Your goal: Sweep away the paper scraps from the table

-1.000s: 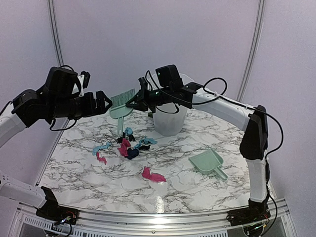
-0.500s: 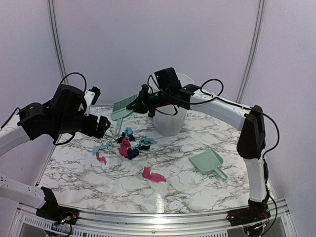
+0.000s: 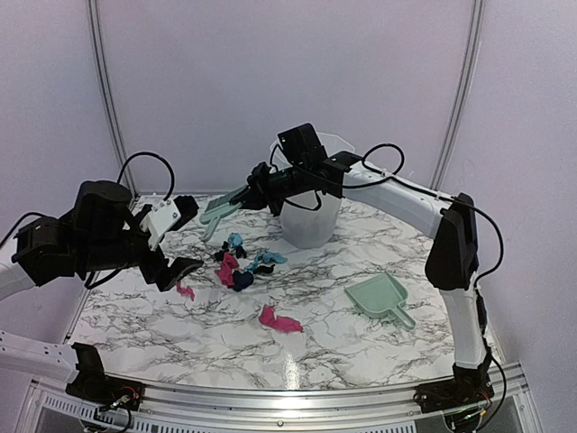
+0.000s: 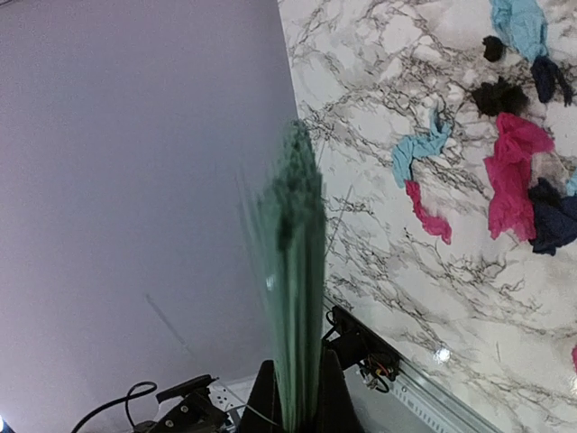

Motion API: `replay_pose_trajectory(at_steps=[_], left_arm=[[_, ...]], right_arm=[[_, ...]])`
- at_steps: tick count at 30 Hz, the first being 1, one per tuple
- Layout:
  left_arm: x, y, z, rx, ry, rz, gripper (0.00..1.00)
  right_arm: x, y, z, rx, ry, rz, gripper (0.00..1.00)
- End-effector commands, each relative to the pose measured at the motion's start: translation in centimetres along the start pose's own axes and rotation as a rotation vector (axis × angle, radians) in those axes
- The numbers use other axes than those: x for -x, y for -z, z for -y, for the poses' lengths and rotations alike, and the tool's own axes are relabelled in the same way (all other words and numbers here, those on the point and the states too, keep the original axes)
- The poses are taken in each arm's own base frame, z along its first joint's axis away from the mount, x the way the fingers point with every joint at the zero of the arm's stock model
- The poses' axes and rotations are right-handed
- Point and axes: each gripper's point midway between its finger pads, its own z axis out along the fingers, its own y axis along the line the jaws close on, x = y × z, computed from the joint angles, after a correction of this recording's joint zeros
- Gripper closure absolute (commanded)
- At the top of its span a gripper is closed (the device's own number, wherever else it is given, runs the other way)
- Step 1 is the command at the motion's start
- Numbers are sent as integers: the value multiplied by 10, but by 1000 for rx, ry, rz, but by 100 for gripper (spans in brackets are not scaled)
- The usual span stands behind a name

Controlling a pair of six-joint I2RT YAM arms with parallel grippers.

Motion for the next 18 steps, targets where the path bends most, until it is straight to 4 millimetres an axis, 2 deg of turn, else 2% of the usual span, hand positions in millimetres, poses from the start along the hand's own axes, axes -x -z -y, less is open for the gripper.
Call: replay_pose_trajectory(at_steps=[1,10,18], left_arm=[[6,-11,8,-4,-201,27,9],[14,-31,-13,148,-367,9,18],[17,-35,6,51,-377,59,17]], right_arm=[[-10,7,4,-22,-164,-41,100],[-24,14,21,-38,-328,-45,100],[-25,17,15,-11,-377,-40,100]])
